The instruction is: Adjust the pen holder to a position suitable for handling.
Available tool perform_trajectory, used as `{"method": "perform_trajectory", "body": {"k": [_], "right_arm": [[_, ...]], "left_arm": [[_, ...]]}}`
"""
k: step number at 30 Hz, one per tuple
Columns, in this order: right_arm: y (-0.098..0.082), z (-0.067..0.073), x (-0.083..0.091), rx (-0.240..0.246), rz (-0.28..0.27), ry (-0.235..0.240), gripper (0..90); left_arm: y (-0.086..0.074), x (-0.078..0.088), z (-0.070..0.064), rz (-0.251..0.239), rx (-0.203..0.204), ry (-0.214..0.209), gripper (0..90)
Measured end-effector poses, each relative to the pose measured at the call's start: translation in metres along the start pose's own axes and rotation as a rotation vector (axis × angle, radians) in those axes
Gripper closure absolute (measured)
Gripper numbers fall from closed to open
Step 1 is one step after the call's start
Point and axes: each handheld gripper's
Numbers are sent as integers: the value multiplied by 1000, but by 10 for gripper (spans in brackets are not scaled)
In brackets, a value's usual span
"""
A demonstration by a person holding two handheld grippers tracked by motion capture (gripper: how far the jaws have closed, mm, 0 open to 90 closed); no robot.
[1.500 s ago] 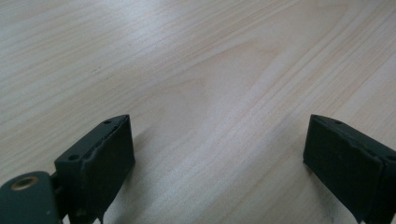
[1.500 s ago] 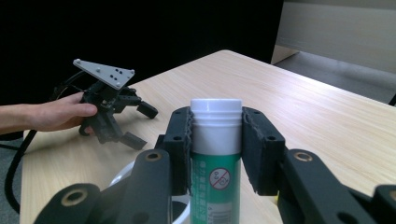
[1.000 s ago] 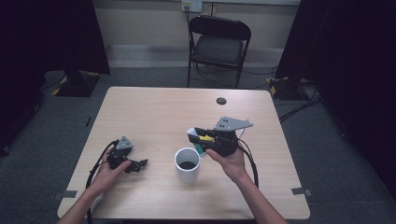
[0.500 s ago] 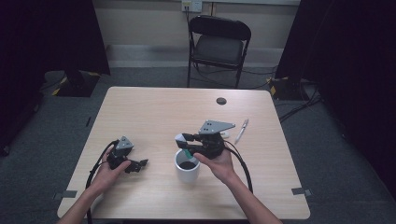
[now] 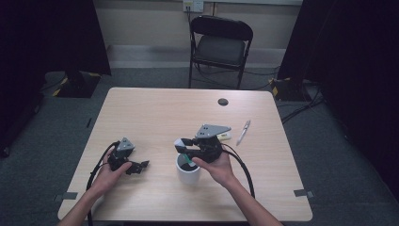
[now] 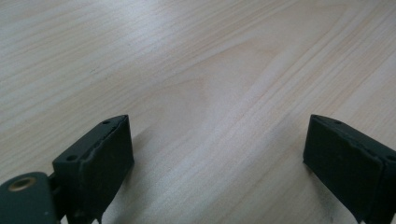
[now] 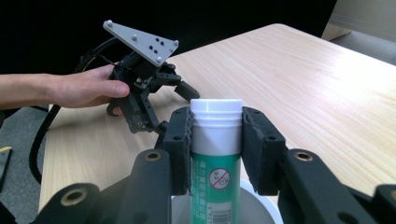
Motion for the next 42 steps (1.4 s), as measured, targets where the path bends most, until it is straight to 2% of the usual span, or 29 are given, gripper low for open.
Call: {"method": "perform_trajectory", "body": {"k": [8, 16, 29, 38, 42], "right_arm": [[-7, 3, 1, 6, 46, 1, 654], [-13, 12, 9, 22, 59, 10, 654], [-28, 18, 22, 32, 93, 4, 651], [-35, 20, 28, 22, 115, 18, 650], [-34, 21, 27, 23, 116, 43, 649]], "left_arm": [[0, 0, 0, 1, 0, 2, 78], [0, 0, 0, 1, -1, 0, 79], [0, 0, 0, 3, -2, 2, 78], [0, 0, 0, 1, 0, 1, 78], [0, 0, 0, -3, 0, -2, 78]]}}
Point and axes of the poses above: each handheld gripper's, and its own axes: x roughly backward along the jaws, y roughly out of its top, z roughly to its left, and after that the axes turned 8 degrees about x, right-handed
